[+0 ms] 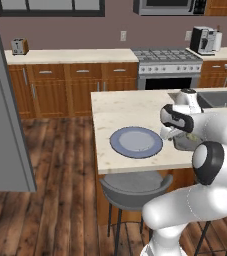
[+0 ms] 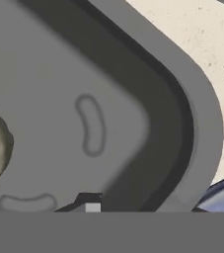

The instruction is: Place two dumplings into each of the tupperware containers and then place the containers in the fridge.

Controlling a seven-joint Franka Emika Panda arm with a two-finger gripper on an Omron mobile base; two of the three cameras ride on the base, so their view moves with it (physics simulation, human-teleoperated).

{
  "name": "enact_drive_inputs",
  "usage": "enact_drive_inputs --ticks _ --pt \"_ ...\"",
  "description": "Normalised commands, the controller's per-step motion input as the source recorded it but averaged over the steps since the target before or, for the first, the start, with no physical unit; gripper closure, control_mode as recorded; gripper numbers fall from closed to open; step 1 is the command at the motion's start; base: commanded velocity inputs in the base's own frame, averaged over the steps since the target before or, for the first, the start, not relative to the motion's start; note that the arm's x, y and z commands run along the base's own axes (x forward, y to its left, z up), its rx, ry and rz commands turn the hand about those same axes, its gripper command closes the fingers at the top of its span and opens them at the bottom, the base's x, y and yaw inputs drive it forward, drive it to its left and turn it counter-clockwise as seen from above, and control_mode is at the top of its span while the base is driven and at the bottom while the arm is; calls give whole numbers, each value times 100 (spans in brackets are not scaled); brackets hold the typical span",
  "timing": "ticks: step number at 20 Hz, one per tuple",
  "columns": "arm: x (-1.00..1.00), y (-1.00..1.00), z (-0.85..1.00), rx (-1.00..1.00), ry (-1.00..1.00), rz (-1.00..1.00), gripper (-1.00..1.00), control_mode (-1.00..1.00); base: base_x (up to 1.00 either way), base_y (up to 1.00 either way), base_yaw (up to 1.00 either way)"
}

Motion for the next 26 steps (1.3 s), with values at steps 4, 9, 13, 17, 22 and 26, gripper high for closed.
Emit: enact_drive_inputs --ticks 4,9,13,17,22,26 --pt "-39 -54 -19 7 -6 0 100 -100 0 0 0" --pt "-10 -43 -46 8 0 0 100 -100 0 0 0" --pt "-11 -6 -3 -8 -1 0 100 -100 0 0 0" --pt "-20 0 10 -30 -4 -1 100 -100 0 0 0" --pt "-19 -1 21 -19 -4 -10 100 -100 0 0 0" --pt "-50 -4 32 -13 -2 -13 100 -100 0 0 0"
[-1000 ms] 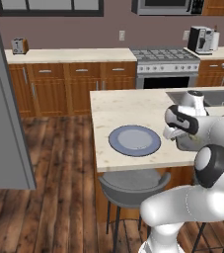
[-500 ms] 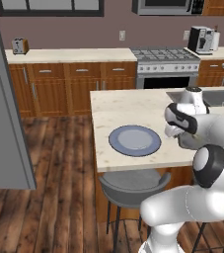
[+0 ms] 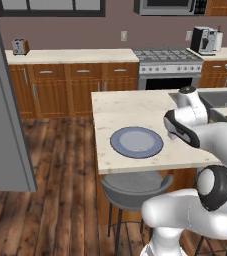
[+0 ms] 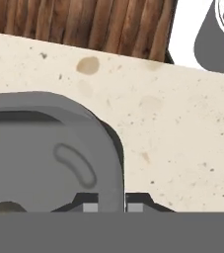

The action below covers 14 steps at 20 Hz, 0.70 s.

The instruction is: Place two dumplings into each of the tupperware containers and then place the containers in the fridge.

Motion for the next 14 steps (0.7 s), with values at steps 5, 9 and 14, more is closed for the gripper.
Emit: enact_drive_inputs --ticks 5,9,14 --pt "-54 -3 45 -9 -7 -15 100 -100 0 0 0" --pt "-61 0 73 -11 -21 -8 100 -100 0 0 0" --pt "-63 8 78 -16 -33 -8 100 -100 0 0 0"
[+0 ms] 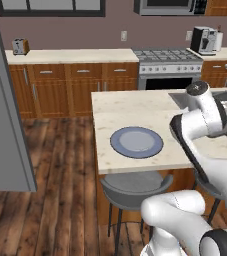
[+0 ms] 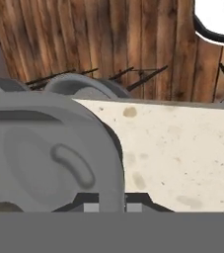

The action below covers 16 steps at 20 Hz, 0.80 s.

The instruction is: Place two dumplings into each of the tupperware containers and then place the containers in the fridge.

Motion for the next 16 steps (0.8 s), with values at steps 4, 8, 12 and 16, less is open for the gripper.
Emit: enact_drive_inputs --ticks 4,8,12,16 --pt "-96 65 74 0 -35 2 100 -100 0 0 0" --pt "-98 92 58 0 -11 16 100 -100 0 0 0" --pt "-52 100 14 -4 4 38 100 -100 0 0 0" --pt "-31 71 0 -2 10 35 100 -100 0 0 0"
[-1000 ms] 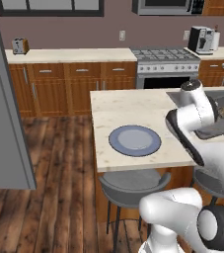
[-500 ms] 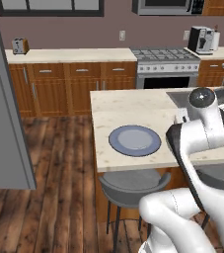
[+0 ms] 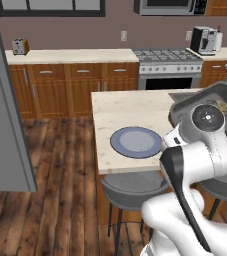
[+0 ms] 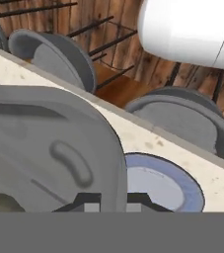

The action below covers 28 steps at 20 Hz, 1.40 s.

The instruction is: Place two dumplings into each of the tupperware containers and then place the containers in the fridge.

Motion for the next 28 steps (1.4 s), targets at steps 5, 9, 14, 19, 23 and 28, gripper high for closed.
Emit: enact_drive_inputs --ticks 5,9,14,19,23,28 --pt "-5 27 0 0 5 19 100 -100 0 0 0" --pt "0 24 0 0 0 8 100 -100 0 0 0" --pt "0 2 0 0 0 1 100 100 -22 8 9" --pt "0 0 0 0 0 0 100 100 -66 24 28" --pt "0 0 0 0 0 0 100 100 -60 68 43" --pt "0 0 0 0 0 0 100 100 -19 99 56"
